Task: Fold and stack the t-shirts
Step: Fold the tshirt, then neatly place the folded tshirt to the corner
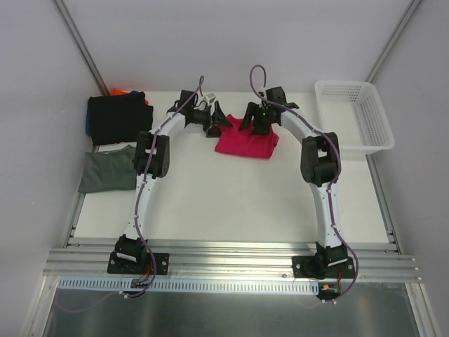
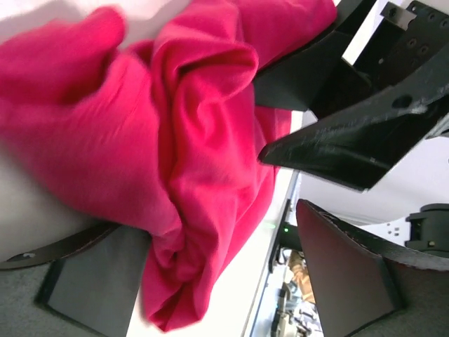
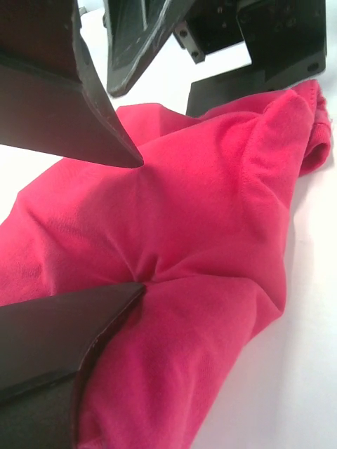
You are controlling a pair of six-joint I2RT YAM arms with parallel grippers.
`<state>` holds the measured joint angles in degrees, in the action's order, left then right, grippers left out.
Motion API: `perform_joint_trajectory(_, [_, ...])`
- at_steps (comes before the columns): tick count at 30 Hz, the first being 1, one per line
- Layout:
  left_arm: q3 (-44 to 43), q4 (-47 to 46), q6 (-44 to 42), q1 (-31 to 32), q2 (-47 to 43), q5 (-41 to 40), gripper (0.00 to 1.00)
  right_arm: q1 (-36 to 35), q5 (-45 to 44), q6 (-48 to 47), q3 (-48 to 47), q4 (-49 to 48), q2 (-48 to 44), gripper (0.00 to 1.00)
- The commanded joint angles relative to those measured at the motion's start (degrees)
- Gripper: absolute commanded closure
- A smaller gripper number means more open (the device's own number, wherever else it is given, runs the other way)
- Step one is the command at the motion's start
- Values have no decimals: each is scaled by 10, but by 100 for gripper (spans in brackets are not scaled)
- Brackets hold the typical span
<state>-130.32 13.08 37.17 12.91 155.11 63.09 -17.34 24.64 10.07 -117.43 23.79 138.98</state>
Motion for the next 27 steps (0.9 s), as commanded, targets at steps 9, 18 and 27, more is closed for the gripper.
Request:
perform_joint_trajectory(9, [52,0,14,11,12,-9,56,-30,-16,-10,-24,13,-4,29])
perform_joint_trajectory(18, [78,5,-3,0,-24,-15,100,-23,-26,-28,-20,25,-19,29])
perform_joint_trajectory(27, [76,98,-91,-17,-117,-58,100,9,-20,-43,-12,27,-75,29])
